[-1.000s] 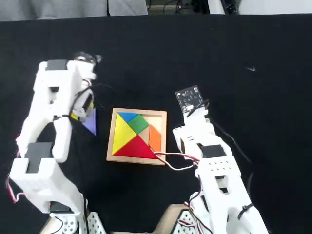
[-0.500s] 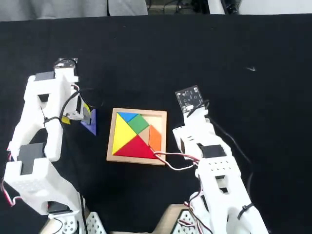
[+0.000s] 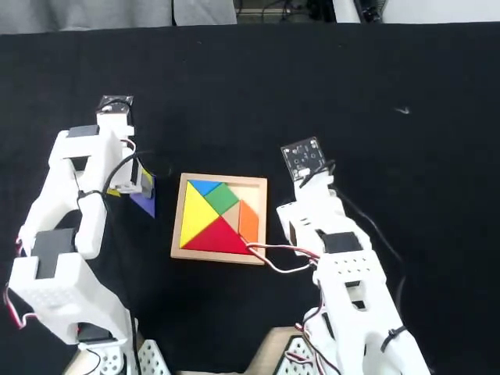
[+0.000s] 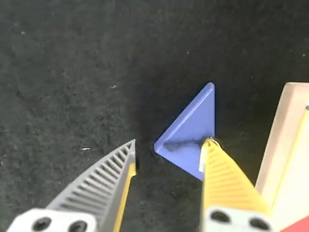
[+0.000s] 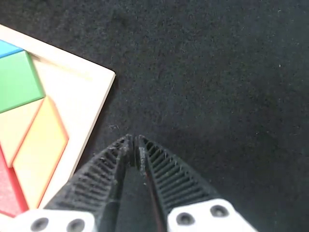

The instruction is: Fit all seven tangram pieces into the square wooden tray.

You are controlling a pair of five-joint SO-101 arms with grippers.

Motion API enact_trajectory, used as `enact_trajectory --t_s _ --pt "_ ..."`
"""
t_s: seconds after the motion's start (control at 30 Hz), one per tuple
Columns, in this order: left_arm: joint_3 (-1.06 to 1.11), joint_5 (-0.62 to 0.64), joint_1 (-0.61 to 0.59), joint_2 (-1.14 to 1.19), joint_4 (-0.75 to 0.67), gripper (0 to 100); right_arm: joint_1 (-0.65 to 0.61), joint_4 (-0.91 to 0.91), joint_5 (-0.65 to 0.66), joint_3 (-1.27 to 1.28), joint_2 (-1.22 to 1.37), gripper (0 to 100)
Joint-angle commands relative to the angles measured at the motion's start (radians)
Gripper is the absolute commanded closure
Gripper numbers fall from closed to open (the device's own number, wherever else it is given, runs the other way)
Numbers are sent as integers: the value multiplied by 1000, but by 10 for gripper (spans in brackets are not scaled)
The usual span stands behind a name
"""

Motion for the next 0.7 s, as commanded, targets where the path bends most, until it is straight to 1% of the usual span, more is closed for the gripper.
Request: enact_trajectory --t_s 0.0,0.1,0.17,0.23,0.37,0.4,0.53,0.67 --pt "-104 -6 50 117 60 784 15 -20 -3 -4 -25 987" --pt "-259 -5 45 210 176 784 15 -20 -3 -4 -25 987" --pt "-338 -5 51 284 227 791 15 -20 -3 -4 -25 987" --pt "-404 -6 56 339 261 832 17 -20 -3 -4 -25 987" --pt "-507 -6 61 384 333 955 17 -20 -3 -4 -25 987" --pt "-518 -6 71 387 345 967 17 -20 -3 -4 -25 987" --pt "-541 0 114 387 404 968 17 -20 -3 -4 -25 987" --pt "-639 91 111 387 479 967 18 -20 -3 -4 -27 987"
